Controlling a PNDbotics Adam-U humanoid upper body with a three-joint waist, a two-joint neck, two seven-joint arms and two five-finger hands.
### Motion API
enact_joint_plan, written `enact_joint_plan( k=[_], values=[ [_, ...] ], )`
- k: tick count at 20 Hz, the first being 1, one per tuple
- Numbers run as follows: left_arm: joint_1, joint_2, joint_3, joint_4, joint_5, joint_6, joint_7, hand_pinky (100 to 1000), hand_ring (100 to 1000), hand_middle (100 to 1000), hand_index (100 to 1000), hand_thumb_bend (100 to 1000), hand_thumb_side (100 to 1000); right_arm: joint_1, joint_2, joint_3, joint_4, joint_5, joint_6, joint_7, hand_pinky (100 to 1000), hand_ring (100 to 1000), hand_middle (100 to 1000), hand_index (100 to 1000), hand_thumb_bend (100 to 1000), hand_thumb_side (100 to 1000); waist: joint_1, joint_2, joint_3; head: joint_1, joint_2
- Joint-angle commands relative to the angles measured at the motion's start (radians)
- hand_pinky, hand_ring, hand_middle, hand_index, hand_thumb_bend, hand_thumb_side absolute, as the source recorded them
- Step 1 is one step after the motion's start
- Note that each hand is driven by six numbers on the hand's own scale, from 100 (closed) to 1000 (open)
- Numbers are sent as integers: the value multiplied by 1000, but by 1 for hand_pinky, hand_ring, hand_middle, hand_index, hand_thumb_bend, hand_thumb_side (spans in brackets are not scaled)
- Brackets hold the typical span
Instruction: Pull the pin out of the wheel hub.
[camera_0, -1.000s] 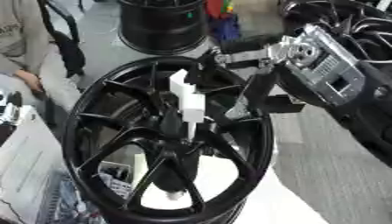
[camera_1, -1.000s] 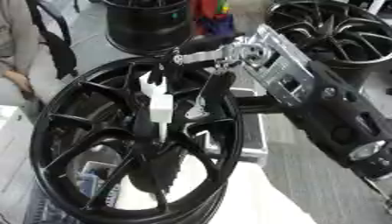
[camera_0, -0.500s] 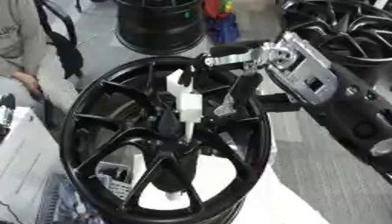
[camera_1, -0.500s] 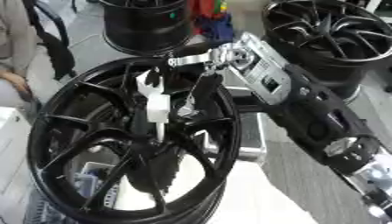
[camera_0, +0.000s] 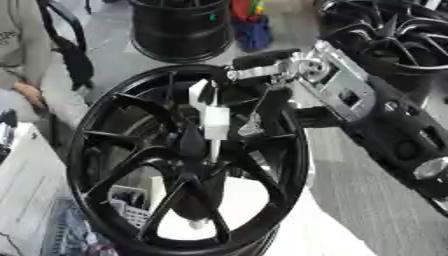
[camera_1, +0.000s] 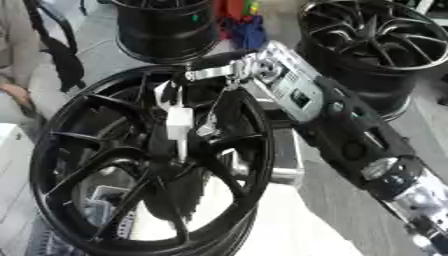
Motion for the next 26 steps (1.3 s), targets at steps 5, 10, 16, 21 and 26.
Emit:
enact_joint_plan(
  k=[5,10,16,21,26],
  values=[
    [-12,10,-2,-12,-4,-2,-3,579,567,607,689,447,238,-12,17,-3,26,42,-23,0,761,727,733,853,366,236,7,-10,4,-8,1],
    [-12,9,-1,-12,-4,-2,-3,580,567,606,689,447,238,-4,30,-3,50,75,-39,-9,683,639,659,796,330,211,7,-10,6,-10,0],
    [-12,9,-1,-10,-4,-2,-3,580,567,606,689,447,237,-6,22,-9,30,86,-33,-71,535,490,508,653,100,166,4,-11,5,-13,0],
    [-13,11,0,-8,-5,-1,-2,581,566,606,690,447,237,-18,-18,-13,-58,49,-12,-115,537,490,509,651,100,179,1,-13,2,-13,1],
    [-13,16,3,-4,-5,-1,0,581,566,605,689,447,237,-38,-95,-44,-167,-24,36,-126,559,508,525,665,102,191,-3,-20,-7,-11,-1]
  ],
)
